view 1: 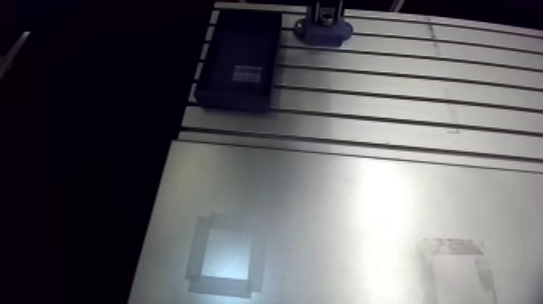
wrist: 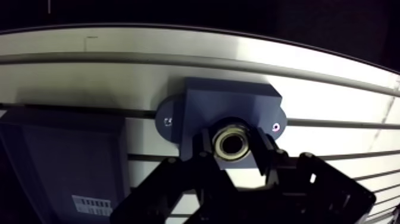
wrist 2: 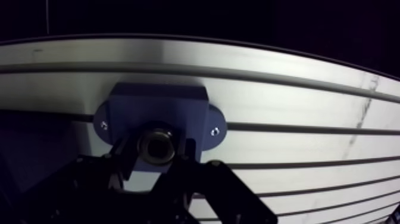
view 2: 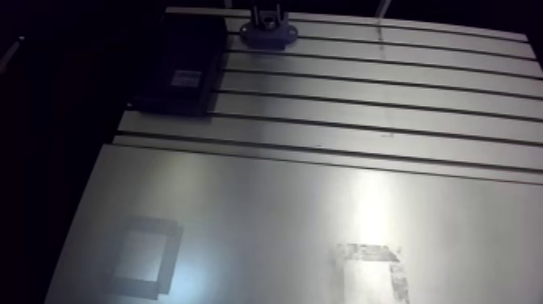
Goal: Pick up the bearing and press it into the housing until flush.
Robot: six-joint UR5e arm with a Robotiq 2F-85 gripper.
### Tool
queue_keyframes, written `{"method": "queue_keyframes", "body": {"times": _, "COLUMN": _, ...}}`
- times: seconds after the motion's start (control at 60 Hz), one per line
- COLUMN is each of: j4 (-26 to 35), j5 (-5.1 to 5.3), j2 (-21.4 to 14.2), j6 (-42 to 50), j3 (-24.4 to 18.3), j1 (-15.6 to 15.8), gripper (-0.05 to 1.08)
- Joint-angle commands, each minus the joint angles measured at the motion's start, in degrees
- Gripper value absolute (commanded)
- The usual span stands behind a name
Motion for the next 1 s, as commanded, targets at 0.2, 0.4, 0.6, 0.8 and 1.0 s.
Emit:
{"method": "queue_keyframes", "body": {"times": 0.2, "j4": -0.09, "j5": 0.00, "j2": 0.01, "j6": 0.00, "j3": -0.09, "j1": 0.00, "gripper": 0.69}}
{"method": "queue_keyframes", "body": {"times": 0.4, "j4": -0.09, "j5": 0.00, "j2": 0.09, "j6": 0.00, "j3": -0.26, "j1": 0.00, "gripper": 0.69}}
{"method": "queue_keyframes", "body": {"times": 0.6, "j4": -0.09, "j5": 0.00, "j2": 0.10, "j6": 0.00, "j3": -0.53, "j1": 0.00, "gripper": 0.69}}
{"method": "queue_keyframes", "body": {"times": 0.8, "j4": -0.08, "j5": 0.00, "j2": 0.10, "j6": 0.00, "j3": -0.53, "j1": 0.00, "gripper": 0.69}}
{"method": "queue_keyframes", "body": {"times": 1.0, "j4": -0.01, "j5": 0.00, "j2": 0.10, "j6": 0.00, "j3": -0.53, "j1": 0.00, "gripper": 0.69}}
